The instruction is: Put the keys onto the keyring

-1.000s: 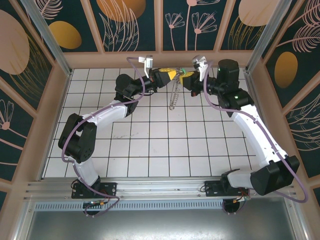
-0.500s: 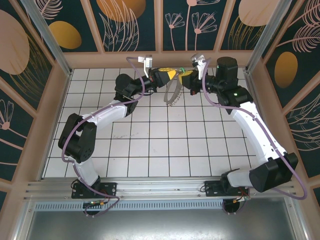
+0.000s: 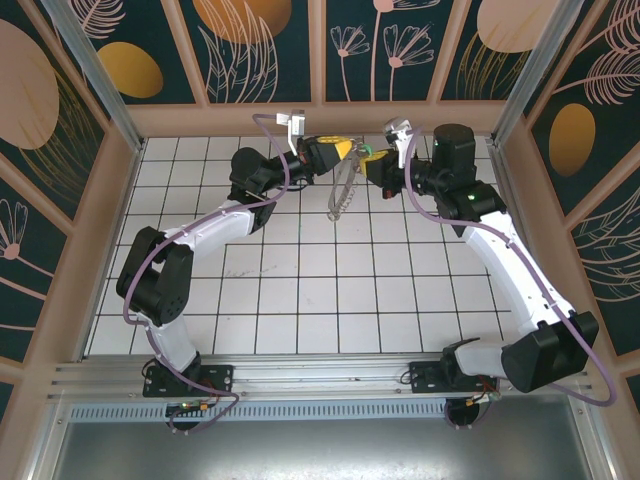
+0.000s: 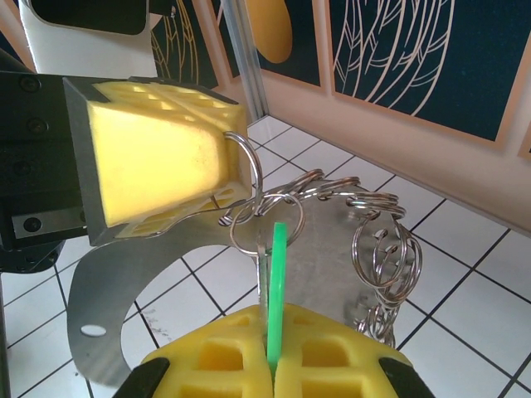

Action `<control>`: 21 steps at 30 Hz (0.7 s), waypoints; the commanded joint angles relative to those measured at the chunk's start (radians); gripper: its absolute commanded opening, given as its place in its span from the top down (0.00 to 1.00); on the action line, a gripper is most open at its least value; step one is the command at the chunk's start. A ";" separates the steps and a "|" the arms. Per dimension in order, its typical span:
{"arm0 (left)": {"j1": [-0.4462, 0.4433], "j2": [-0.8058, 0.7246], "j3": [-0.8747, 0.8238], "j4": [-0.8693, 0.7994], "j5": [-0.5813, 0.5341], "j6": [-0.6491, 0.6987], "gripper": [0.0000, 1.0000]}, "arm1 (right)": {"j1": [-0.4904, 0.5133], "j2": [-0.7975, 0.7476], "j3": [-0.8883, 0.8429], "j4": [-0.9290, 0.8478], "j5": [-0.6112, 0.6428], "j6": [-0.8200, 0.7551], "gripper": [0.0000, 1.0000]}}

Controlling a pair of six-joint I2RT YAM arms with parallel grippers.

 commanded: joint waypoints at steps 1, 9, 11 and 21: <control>0.005 -0.027 0.004 0.041 -0.003 0.010 1.00 | -0.006 -0.008 0.038 0.030 -0.011 0.000 1.00; 0.003 -0.025 0.004 0.043 -0.001 0.008 1.00 | -0.007 0.030 0.116 0.003 -0.014 -0.017 1.00; 0.004 -0.026 0.002 0.044 -0.001 0.008 1.00 | -0.007 0.038 0.132 0.001 -0.021 -0.017 1.00; 0.005 -0.034 -0.003 0.015 -0.025 0.020 0.89 | -0.008 0.047 0.147 -0.018 -0.011 -0.024 1.00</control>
